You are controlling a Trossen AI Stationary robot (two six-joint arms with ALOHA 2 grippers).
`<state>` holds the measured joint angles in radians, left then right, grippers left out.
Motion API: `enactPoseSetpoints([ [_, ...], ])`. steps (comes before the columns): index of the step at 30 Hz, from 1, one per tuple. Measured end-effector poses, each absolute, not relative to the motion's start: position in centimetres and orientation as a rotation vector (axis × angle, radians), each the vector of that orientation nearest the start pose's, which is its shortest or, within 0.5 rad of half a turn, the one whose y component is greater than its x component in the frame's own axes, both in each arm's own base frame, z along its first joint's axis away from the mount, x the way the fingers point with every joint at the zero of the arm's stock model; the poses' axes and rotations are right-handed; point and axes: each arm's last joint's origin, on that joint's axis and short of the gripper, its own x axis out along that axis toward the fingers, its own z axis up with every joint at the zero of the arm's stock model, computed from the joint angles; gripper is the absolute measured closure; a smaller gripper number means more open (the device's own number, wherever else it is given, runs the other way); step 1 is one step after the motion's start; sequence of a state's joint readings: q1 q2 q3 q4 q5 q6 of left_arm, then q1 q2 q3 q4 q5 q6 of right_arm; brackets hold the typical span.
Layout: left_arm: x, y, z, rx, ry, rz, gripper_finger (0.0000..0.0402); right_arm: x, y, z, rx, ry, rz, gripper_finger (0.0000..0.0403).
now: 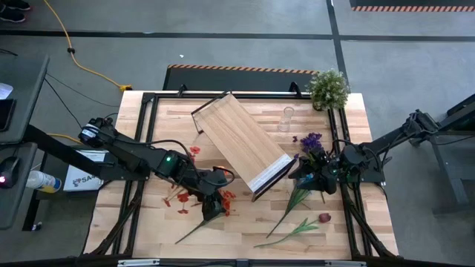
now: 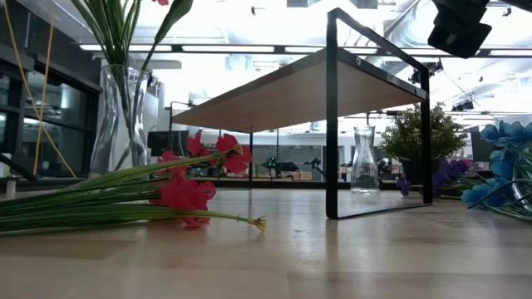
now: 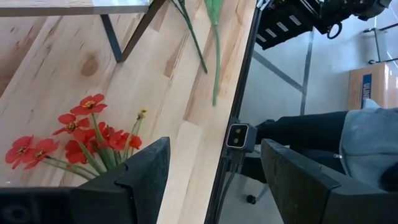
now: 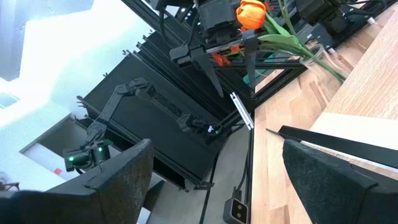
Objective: Pick and place flowers into a vace then onto a shelf
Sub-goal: Put the red flowers into the bottom transparent vase
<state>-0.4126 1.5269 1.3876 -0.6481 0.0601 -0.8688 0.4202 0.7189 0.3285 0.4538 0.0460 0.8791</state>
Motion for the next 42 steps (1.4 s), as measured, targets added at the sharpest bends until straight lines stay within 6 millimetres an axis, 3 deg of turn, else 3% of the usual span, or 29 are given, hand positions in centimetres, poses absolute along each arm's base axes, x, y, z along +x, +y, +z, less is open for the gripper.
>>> enactPoseSetpoints([
  [42, 29.17, -12.87, 31.72, -0.557, 0.999, -0.036, 0.0119, 15.34, 6.64, 24.58, 0.887, 0.1, 0.362, 0.0059],
])
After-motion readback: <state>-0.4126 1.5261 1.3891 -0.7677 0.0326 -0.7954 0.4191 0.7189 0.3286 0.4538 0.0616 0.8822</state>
